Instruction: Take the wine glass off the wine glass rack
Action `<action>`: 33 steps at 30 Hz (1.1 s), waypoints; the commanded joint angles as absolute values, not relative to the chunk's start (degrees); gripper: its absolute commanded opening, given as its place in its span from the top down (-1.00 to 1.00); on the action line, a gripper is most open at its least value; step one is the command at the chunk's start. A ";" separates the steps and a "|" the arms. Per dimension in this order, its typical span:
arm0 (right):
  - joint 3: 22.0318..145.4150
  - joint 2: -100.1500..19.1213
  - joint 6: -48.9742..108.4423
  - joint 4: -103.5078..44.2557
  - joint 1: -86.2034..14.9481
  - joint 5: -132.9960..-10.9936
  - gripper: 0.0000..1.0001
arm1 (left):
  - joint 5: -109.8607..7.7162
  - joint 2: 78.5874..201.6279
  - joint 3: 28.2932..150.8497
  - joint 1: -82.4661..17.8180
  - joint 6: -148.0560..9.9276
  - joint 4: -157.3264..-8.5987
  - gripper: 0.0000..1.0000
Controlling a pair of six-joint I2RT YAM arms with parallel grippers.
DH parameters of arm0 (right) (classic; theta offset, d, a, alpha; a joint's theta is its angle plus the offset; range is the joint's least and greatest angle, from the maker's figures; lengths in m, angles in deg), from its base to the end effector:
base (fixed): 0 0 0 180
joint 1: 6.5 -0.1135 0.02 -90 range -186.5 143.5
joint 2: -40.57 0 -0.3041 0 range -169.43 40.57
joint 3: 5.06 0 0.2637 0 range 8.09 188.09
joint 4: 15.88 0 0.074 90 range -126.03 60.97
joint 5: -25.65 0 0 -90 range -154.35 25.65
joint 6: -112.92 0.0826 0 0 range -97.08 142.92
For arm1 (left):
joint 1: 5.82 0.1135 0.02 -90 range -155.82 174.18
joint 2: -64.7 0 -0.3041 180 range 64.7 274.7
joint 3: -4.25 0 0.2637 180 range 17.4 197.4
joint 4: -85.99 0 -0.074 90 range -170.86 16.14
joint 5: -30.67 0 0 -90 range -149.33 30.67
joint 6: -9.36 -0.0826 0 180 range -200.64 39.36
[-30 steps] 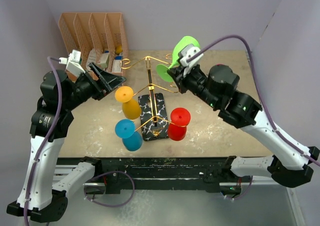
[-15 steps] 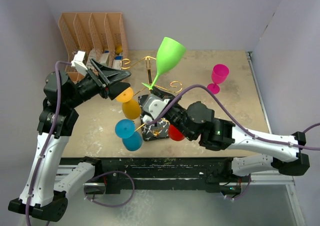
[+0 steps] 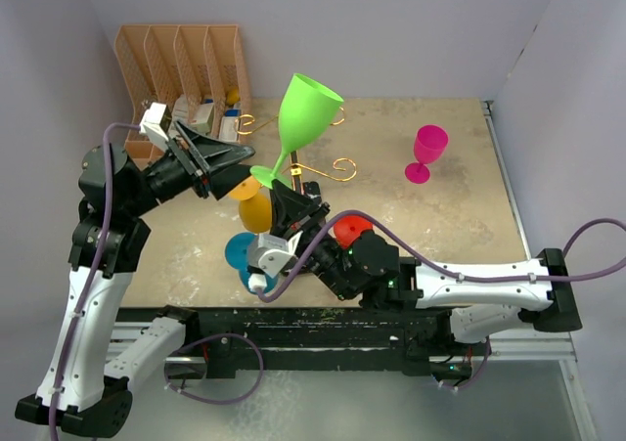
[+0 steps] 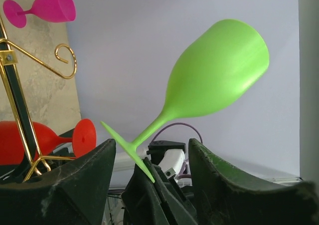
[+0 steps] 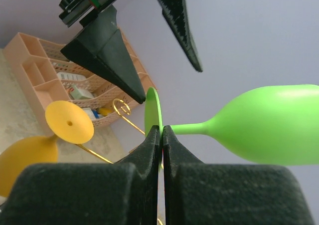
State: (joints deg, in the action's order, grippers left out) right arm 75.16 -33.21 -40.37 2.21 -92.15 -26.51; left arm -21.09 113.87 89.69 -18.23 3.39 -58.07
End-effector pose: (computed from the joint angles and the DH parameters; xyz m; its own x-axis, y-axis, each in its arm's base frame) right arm 0.0751 0.3190 0.4929 0.6798 -0.3645 -0.6364 -0.3068 0.6468 -0.6982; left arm 0.1576 -0.0870 0.5004 -0.7685 -0.6307 -0.1076 0.0860 0.0647 -0.9942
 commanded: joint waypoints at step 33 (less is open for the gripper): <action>71.43 -12.84 -15.67 -15.86 -96.58 -3.66 -0.06 | -26.44 108.38 79.04 -18.39 -0.32 -75.11 1.00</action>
State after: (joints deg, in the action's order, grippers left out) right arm 66.52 -18.39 -35.60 1.10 -97.94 -10.42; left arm -21.64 108.34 80.01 -18.29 5.40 -71.01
